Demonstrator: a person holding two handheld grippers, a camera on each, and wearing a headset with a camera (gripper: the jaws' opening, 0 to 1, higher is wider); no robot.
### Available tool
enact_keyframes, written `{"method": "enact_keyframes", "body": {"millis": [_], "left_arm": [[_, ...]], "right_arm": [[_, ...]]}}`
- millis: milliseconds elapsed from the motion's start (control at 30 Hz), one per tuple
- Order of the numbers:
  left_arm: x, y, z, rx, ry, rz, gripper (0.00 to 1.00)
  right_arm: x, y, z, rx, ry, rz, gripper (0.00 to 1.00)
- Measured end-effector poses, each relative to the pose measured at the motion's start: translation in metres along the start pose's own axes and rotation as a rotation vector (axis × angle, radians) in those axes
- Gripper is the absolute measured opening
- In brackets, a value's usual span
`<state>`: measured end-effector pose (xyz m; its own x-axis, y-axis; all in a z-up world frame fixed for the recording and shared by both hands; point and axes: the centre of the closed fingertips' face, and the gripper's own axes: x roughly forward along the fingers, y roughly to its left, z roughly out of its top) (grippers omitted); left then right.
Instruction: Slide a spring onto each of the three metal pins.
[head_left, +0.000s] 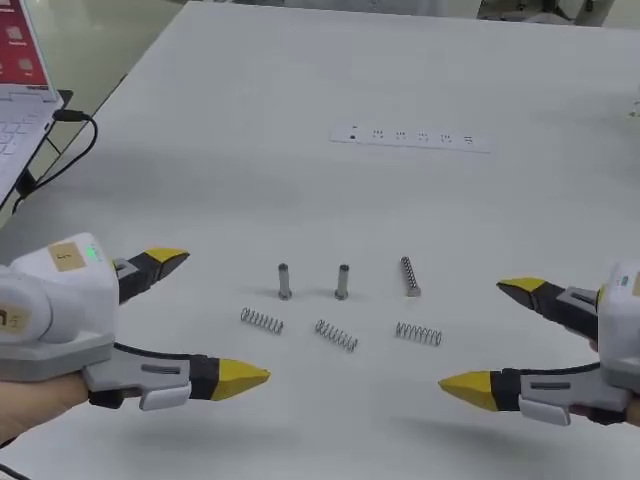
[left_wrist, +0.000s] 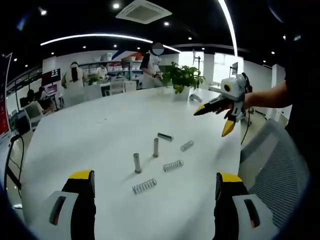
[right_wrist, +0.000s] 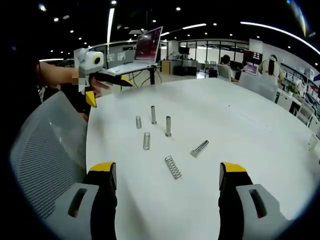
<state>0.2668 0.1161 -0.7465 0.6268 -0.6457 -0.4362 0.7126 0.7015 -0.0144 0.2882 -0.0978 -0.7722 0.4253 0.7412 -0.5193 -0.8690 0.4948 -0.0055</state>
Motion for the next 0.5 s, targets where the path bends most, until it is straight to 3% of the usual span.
{"method": "enact_keyframes", "body": {"millis": [500], "left_arm": [[0.0011,-0.0014,-0.004,-0.004,0.007,-0.005,0.98]], "right_arm": [[0.0019,0.0011,-0.0022,0.009,0.009,0.011,0.84]]}}
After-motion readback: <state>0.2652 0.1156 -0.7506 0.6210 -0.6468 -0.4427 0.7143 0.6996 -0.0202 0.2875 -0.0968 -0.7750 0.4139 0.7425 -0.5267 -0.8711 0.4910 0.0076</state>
